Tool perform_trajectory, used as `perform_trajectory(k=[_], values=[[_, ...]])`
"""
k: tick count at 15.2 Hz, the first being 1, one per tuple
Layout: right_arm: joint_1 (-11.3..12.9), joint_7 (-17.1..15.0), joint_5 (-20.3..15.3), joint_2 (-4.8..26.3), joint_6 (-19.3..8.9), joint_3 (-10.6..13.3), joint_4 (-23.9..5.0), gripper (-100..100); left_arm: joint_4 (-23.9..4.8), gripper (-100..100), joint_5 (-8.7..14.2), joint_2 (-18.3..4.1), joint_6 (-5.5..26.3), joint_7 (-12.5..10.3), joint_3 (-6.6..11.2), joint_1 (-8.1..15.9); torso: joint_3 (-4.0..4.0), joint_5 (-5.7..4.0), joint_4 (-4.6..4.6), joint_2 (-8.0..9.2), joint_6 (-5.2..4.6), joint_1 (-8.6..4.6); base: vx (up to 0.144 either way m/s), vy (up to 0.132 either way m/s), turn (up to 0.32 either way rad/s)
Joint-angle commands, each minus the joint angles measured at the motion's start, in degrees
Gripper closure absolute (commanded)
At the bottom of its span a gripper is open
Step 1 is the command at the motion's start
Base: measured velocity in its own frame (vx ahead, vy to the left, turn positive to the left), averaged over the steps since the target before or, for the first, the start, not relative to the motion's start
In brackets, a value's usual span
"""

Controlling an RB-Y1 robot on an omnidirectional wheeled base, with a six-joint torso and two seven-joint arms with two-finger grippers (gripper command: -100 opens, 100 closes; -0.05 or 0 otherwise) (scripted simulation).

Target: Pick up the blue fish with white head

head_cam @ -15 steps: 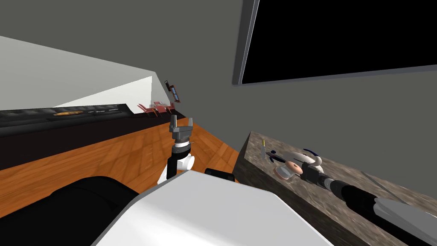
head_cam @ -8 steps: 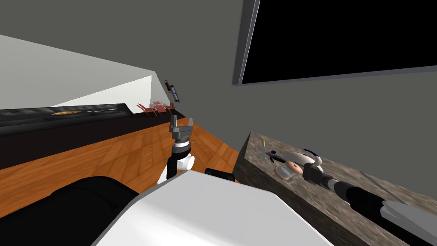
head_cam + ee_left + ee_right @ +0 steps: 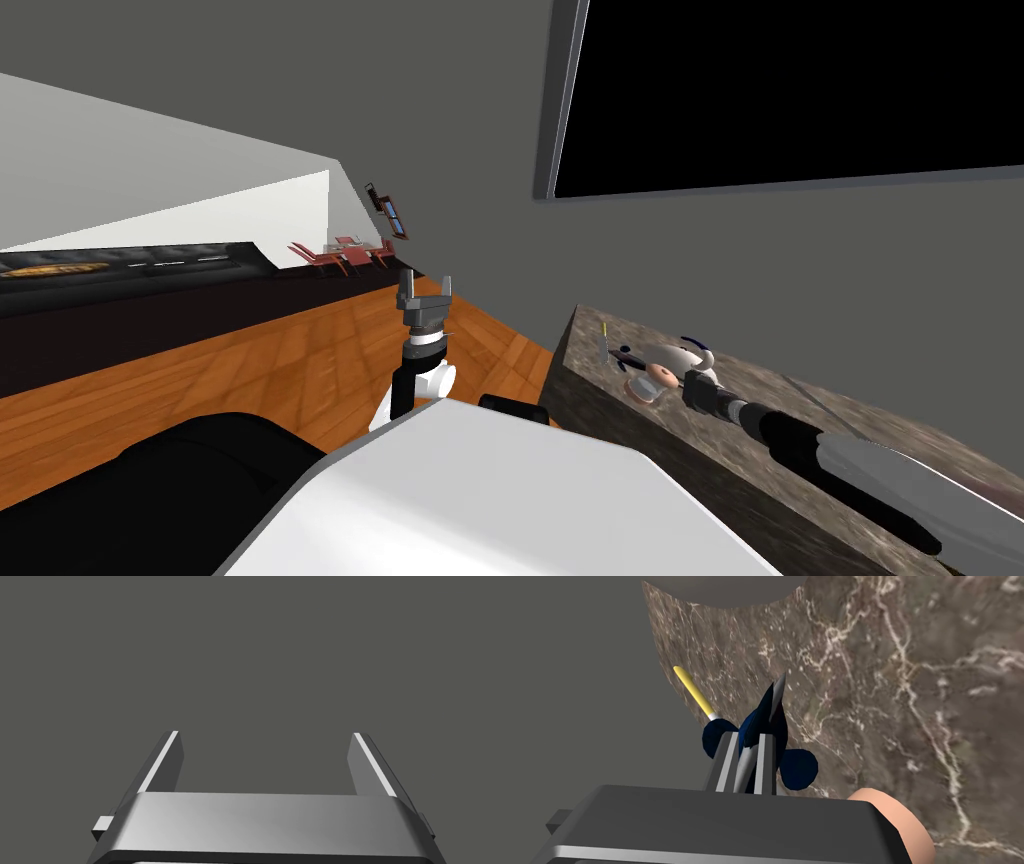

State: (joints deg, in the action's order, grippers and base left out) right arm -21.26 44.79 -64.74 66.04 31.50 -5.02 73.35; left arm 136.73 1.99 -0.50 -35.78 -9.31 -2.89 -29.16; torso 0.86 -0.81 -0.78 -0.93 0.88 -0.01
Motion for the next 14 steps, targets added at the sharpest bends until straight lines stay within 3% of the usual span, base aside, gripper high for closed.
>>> perform_trajectory(k=[1,2,4,6,8,9,11,14], values=[[1.69,-1.89,-0.90,-0.06,0.43,1.65,-0.17,100,0.00,0,0.00,0.00,0.00,0.00,0.00,0.00,0.00,0.00,0.00,0.00,0.00,0.00,-0.010,-0.015,0.030],[3.68,-3.82,-3.36,-0.48,-0.58,3.63,2.03,100,0.00,0,0.00,0.00,0.00,0.00,0.00,0.00,0.08,-0.05,-0.04,-0.11,0.06,0.04,-0.018,-0.054,-0.324],[5.67,-6.33,-5.59,-0.48,-0.58,5.72,2.03,100,0.01,0,0.00,0.00,-0.01,0.00,0.01,-0.02,0.10,-0.06,-0.07,-0.12,-0.15,-0.14,-0.003,-0.081,-0.314],[7.73,-8.86,-7.80,-0.48,-0.58,7.90,2.03,100,0.00,0,0.00,0.00,0.00,0.00,0.00,0.00,0.18,-0.14,-0.10,-0.27,0.10,-0.14,0.005,-0.039,-0.004],[8.76,-10.54,-7.80,-0.48,-0.58,9.17,2.03,100,0.00,0,0.00,0.00,0.00,0.00,0.00,0.00,0.36,-0.31,-0.22,-0.51,0.38,0.02,-0.007,-0.006,0.025],[10.72,-12.12,-10.22,-0.90,-1.59,10.77,4.24,100,0.00,0,0.00,0.00,0.00,0.00,0.00,0.00,0.44,-0.36,-0.27,-0.60,0.40,0.08,-0.002,-0.058,-0.376],[12.79,-14.71,-12.71,-0.90,-1.59,13.29,4.24,100,0.01,0,0.00,0.00,-0.01,0.00,0.01,-0.02,0.47,-0.38,-0.30,-0.64,0.21,-0.10,0.006,-0.068,-0.291],[15.83,-18.56,-14.70,-0.90,-1.59,16.68,4.24,100,0.00,0,0.00,0.00,0.00,0.00,0.00,0.00,0.60,-0.50,-0.37,-0.83,0.53,-0.06,0.003,-0.028,0.026]])
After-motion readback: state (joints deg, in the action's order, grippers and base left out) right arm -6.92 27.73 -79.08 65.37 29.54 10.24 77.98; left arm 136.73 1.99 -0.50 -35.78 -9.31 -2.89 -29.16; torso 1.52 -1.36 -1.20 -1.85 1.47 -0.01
